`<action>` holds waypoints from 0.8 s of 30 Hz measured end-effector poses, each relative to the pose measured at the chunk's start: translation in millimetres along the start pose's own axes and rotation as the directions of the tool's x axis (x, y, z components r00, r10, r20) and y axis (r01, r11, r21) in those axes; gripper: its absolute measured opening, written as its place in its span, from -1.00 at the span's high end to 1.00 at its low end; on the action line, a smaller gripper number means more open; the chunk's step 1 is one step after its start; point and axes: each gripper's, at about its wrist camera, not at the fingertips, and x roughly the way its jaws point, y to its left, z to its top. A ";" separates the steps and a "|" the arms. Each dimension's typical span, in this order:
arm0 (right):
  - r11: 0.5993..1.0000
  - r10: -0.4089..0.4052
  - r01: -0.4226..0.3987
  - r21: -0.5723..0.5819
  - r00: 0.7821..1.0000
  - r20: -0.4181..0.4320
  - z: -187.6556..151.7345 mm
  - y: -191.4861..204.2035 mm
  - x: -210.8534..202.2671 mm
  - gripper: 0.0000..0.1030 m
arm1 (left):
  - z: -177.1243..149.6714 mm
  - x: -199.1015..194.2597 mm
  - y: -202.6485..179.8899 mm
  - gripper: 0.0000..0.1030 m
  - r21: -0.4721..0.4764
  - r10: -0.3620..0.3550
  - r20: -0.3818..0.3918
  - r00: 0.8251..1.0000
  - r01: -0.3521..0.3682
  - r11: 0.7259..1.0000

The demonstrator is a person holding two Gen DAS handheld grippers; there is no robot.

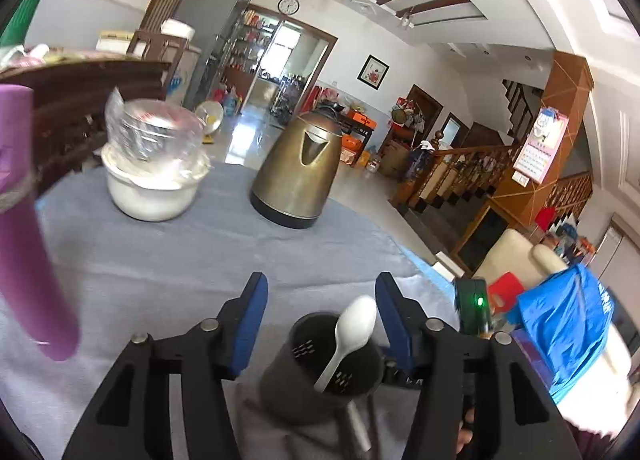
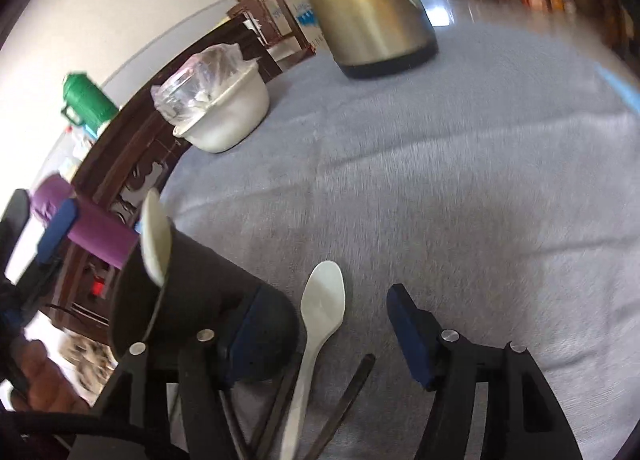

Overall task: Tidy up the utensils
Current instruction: 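Lift the white spoon with the left gripper and drop it into the grey cup, then lift the second white spoon with the right gripper and place it into the cup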

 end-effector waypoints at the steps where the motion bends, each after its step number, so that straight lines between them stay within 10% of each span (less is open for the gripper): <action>1: 1.000 -0.003 0.003 -0.015 1.000 -0.001 0.3 2.2 -0.2 -0.10 | -3.0 -5.1 1.7 -0.11 0.010 0.011 -0.005 1.000 -0.011 1.000; 3: 0.997 -0.055 0.054 -0.061 0.998 -0.021 0.3 7.3 3.5 0.26 | -9.4 -14.3 8.1 -0.13 0.019 0.030 -0.024 0.999 -0.030 0.999; 24: 0.943 -0.238 0.212 -0.256 0.969 -0.072 -4.6 38.7 34.5 0.37 | -45.4 -41.1 7.0 -0.14 0.049 0.088 -0.126 0.988 -0.082 0.995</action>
